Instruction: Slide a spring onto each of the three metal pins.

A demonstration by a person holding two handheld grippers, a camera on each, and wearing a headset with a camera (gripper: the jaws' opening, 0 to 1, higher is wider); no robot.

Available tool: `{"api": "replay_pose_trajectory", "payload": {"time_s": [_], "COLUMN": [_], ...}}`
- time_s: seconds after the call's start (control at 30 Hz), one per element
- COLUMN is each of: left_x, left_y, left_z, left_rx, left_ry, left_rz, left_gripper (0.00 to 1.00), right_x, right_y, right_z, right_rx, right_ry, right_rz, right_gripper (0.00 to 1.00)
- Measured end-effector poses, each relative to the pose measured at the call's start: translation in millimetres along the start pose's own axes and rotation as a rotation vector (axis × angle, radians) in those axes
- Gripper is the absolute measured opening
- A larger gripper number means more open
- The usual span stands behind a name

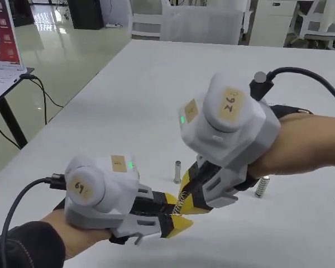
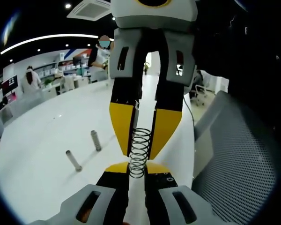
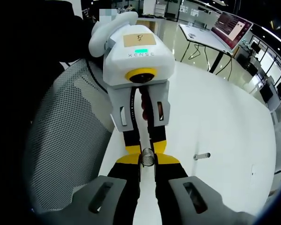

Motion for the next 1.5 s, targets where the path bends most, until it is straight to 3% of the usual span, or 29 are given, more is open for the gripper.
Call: {"api": "replay_pose_trajectory", "payload": {"time_s": [1.03,1.5], "left_x": [0.1,0.0], "left_y": [-2.0,1.3], "left_z": [-1.5,-0.3], "left_rx": [-0.01,0.01], "left_ry": [0.001,-0.003], "left_rz": [-0.001,0.034], "left_gripper": [0.04,0.13], "right_x": [7.1,0.4], "right_y": [2.2,-5.7], "right_z": [-2.1,3.1], "right_rx": [0.011,-0.016], "right_ry": [-0.006,0.012], "right_rz": [0.014,0.0], "right_gripper": [0.08,0.08]}}
Point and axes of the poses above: the centre of the closed fingertips' face, and the gripper's own axes: z roughly backward along the fingers, y roughly to its left, x roughly out of its top, the point moved 6 cm from there along z, roughly backward along the fingers, and after that the axes turned 10 degrees about -y, right-handed, at the moved point
